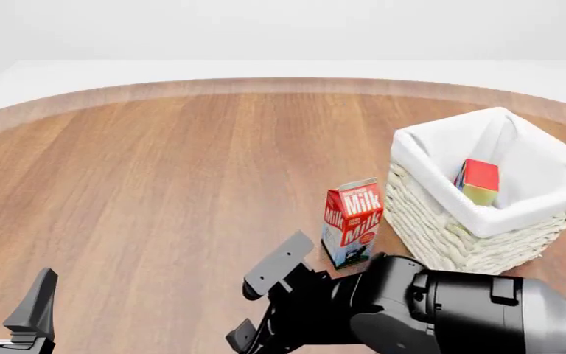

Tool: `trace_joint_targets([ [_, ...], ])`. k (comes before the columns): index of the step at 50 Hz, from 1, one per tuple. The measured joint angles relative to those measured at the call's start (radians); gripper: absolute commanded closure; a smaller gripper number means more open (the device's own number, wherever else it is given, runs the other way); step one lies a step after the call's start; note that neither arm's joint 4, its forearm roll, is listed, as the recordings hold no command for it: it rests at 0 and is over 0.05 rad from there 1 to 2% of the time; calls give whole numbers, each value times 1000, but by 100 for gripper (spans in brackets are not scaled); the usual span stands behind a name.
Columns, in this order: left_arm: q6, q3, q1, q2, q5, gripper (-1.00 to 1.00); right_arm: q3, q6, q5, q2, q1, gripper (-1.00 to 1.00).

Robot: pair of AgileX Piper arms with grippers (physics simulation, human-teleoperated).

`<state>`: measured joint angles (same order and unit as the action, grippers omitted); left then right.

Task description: Pick up the cream cheese box and the butter, and put them in the basket.

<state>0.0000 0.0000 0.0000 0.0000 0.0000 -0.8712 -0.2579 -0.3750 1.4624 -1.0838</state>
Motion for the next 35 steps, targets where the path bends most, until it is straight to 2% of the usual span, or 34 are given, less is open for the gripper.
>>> trace_joint_targets([
  [35,0,0,0,0,0,-100,67,-25,58,3,36,-100],
])
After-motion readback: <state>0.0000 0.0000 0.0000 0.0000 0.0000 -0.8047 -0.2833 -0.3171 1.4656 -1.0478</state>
